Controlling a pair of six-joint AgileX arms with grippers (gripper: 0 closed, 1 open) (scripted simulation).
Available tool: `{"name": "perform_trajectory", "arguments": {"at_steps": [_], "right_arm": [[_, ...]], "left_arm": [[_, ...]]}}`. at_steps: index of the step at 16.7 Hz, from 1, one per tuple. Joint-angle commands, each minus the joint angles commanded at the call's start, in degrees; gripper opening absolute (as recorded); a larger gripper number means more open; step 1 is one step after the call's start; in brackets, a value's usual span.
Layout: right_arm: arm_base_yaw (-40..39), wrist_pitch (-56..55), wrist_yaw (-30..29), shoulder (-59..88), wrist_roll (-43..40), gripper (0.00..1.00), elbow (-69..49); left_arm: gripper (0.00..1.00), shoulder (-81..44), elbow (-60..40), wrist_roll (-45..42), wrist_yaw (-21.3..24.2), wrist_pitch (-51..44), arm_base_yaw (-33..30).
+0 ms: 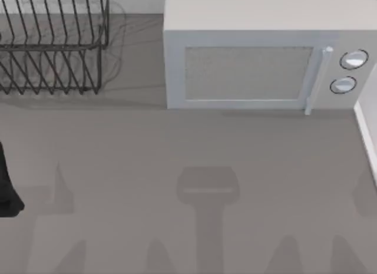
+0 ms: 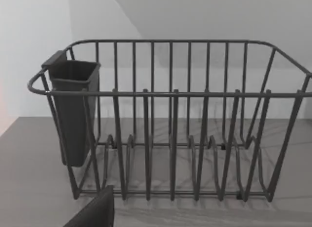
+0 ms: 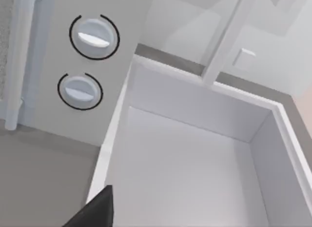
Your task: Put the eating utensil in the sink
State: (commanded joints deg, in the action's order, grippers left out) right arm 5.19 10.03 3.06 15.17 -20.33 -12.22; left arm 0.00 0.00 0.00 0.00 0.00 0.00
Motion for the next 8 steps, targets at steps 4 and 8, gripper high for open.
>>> {"name": "perform_trajectory", "arguments": {"at_steps": [4, 8], "right_arm": [[7.00, 11.55, -0.07, 16.32, -23.45, 1.00, -9.13], [14.77, 24.98, -1.96, 34.94, -48.53, 1.00, -17.89]], "left_arm": [[1.00, 0.00, 0.00, 0.00, 0.00, 0.00, 0.00], [1.00, 0.00, 0.00, 0.00, 0.00, 0.00, 0.00]]}}
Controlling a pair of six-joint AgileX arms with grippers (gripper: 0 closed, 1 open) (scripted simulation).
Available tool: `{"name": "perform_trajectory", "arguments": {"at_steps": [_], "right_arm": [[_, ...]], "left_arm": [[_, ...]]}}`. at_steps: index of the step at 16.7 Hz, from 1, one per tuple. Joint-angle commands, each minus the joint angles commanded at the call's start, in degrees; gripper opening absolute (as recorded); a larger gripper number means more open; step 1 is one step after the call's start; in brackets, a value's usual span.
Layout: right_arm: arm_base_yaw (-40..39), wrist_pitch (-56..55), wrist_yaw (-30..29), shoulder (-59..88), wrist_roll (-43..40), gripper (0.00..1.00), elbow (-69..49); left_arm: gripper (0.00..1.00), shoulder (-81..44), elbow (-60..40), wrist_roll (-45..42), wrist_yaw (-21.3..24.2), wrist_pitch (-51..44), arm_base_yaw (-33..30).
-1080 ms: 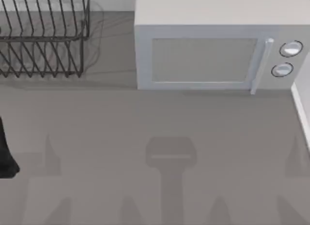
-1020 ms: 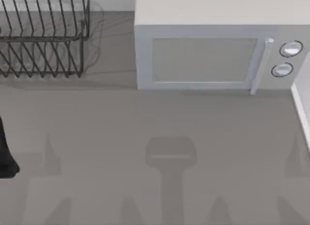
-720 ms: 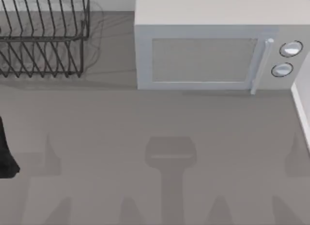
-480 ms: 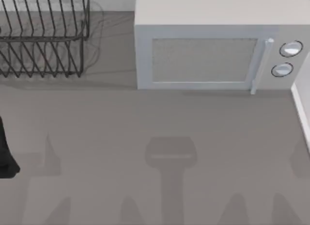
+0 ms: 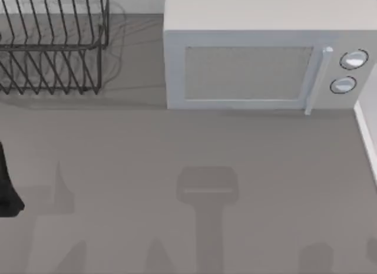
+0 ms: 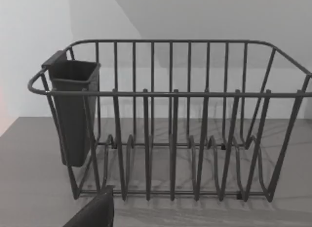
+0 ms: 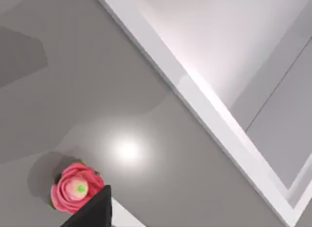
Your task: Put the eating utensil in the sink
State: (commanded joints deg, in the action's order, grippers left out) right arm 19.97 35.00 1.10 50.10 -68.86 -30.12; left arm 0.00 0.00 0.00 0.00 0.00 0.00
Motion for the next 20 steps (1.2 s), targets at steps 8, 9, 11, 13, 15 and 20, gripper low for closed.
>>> {"name": "perform_trajectory", "arguments": {"at_steps": [8, 9, 11, 13, 15, 20], "right_arm": [[10.91, 18.73, -1.92, 27.39, -43.68, 1.00, -18.32], [11.71, 19.98, -1.74, 29.35, -47.34, 1.00, -20.14], [13.15, 22.12, -1.36, 32.70, -53.33, 1.00, -23.23], [14.32, 23.85, -1.00, 35.37, -57.36, 1.00, -25.52], [14.90, 24.80, -0.75, 36.79, -59.11, 1.00, -26.59], [14.66, 24.67, -0.78, 36.61, -59.07, 1.00, -26.44]], "left_arm": [[1.00, 0.00, 0.00, 0.00, 0.00, 0.00, 0.00], [1.00, 0.00, 0.00, 0.00, 0.00, 0.00, 0.00], [1.00, 0.00, 0.00, 0.00, 0.00, 0.00, 0.00], [1.00, 0.00, 0.00, 0.00, 0.00, 0.00, 0.00], [1.00, 0.00, 0.00, 0.00, 0.00, 0.00, 0.00], [1.00, 0.00, 0.00, 0.00, 0.00, 0.00, 0.00]]}}
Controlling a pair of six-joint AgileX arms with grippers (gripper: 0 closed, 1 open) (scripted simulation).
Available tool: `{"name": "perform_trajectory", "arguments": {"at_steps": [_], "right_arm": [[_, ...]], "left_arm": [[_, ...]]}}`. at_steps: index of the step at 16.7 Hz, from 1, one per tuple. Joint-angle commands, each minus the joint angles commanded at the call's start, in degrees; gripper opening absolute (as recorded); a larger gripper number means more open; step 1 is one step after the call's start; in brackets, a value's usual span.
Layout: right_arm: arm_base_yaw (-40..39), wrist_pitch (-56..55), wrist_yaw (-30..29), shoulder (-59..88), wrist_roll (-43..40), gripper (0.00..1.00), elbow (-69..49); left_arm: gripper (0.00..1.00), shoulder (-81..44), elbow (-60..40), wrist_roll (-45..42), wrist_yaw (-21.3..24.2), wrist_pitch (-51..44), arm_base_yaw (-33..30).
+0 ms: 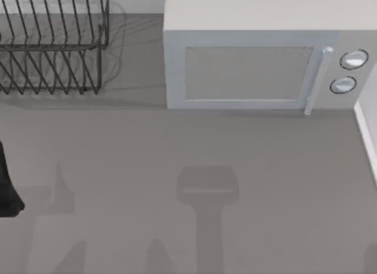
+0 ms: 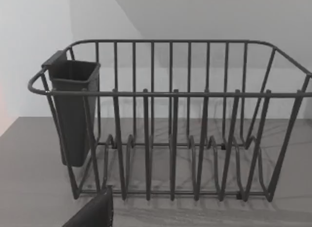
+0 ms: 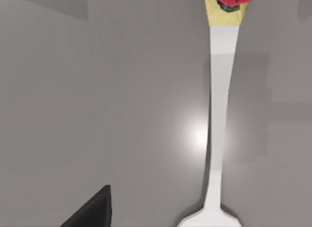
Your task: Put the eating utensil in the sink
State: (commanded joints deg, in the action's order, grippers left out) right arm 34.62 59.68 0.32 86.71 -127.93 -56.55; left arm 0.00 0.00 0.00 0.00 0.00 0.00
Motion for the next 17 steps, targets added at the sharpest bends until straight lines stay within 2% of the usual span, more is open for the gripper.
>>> {"name": "perform_trajectory", "arguments": {"at_steps": [4, 11, 17], "right_arm": [[0.04, -4.07, 0.03, 2.03, 0.18, 1.00, 2.34], [-0.05, -23.10, 0.03, 10.88, 0.41, 1.00, 12.12], [-0.07, -25.29, 0.02, 12.04, 0.44, 1.00, 13.43]], "left_arm": [[1.00, 0.00, 0.00, 0.00, 0.00, 0.00, 0.00], [1.00, 0.00, 0.00, 0.00, 0.00, 0.00, 0.00], [1.00, 0.00, 0.00, 0.00, 0.00, 0.00, 0.00]]}}
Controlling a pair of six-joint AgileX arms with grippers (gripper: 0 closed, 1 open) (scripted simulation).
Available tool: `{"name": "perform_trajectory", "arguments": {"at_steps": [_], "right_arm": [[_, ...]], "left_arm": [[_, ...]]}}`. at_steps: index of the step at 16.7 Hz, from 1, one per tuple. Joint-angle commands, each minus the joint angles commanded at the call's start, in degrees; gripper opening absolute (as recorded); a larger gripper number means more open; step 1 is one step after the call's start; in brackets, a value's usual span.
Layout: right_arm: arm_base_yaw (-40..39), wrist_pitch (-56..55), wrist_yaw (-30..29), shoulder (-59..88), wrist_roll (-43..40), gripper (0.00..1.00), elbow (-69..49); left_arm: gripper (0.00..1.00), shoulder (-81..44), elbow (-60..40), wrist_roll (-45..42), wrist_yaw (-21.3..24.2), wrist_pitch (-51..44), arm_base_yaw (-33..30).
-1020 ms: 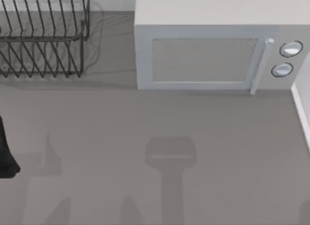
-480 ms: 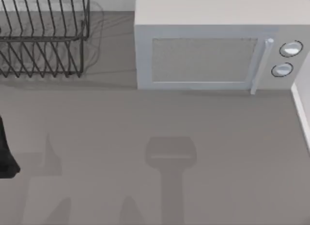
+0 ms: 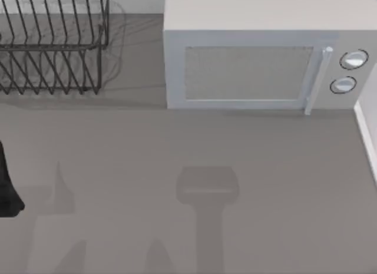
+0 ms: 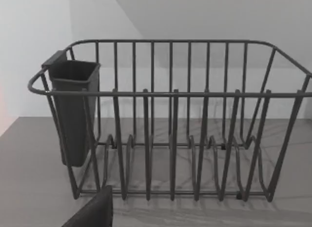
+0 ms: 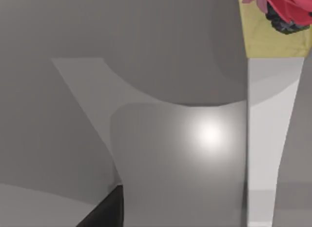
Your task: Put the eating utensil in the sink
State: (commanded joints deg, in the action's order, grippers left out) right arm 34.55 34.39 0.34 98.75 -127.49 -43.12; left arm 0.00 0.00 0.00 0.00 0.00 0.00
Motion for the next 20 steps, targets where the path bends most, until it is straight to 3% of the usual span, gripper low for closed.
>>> {"name": "perform_trajectory", "arguments": {"at_steps": [13, 20], "right_arm": [[0.00, 0.00, 0.00, 0.00, 0.00, 0.02, 0.00], [0.00, 0.00, 0.00, 0.00, 0.00, 0.00, 0.00]], "left_arm": [[1.00, 0.00, 0.00, 0.00, 0.00, 0.00, 0.00], [1.00, 0.00, 0.00, 0.00, 0.00, 0.00, 0.00]]}}
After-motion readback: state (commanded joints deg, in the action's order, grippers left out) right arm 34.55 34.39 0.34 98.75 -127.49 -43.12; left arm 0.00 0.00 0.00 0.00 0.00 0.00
